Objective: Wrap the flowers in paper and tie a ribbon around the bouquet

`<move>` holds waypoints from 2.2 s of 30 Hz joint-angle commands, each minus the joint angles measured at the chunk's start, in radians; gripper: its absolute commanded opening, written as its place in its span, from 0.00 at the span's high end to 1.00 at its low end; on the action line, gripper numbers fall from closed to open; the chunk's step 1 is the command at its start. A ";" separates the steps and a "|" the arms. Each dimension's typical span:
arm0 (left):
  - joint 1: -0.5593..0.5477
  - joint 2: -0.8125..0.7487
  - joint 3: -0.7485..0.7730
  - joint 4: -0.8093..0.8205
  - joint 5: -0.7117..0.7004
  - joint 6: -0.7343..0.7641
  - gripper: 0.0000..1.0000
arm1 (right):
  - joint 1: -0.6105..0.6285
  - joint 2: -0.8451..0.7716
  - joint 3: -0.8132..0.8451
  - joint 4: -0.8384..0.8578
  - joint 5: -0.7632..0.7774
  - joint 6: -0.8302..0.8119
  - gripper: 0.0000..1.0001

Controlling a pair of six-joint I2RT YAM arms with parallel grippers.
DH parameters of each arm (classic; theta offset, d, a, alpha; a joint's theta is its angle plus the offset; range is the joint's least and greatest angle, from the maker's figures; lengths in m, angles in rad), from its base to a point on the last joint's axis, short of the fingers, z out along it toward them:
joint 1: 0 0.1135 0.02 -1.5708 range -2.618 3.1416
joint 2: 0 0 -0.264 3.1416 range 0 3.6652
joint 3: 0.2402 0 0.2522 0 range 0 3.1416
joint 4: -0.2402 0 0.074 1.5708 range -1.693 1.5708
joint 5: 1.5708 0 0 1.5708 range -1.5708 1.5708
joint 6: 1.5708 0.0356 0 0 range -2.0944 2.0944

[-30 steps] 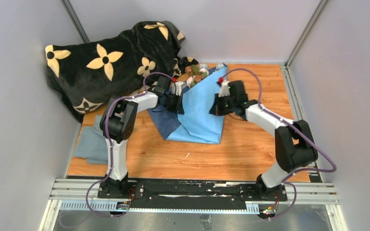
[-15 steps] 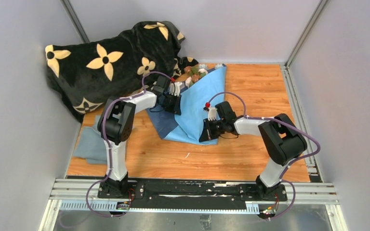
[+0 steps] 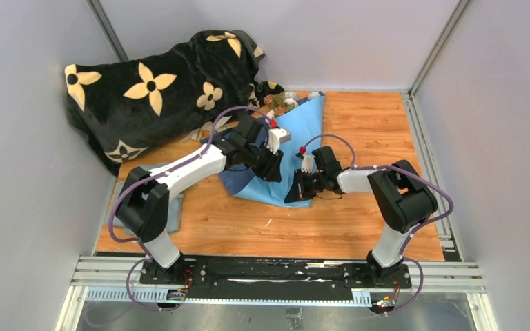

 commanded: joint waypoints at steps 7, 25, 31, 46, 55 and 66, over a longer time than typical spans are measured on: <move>-0.127 0.138 -0.072 0.131 0.008 -0.149 0.78 | -0.012 0.086 -0.024 -0.113 0.162 0.017 1.00; -0.011 0.247 -0.264 -0.030 -0.308 -0.262 0.99 | -0.015 0.082 -0.023 -0.149 0.204 0.013 1.00; 0.014 0.182 -0.328 -0.089 -0.404 -0.169 0.99 | -0.017 0.089 -0.020 -0.156 0.215 0.006 1.00; 0.082 0.105 -0.421 -0.150 -0.437 -0.210 1.00 | -0.017 0.080 0.007 -0.222 0.258 -0.018 1.00; 0.181 0.002 -0.507 -0.128 -0.395 -0.294 1.00 | -0.017 0.079 0.041 -0.287 0.289 -0.037 1.00; 0.259 -0.009 -0.486 -0.113 -0.360 -0.309 1.00 | -0.018 0.087 0.048 -0.304 0.295 -0.038 1.00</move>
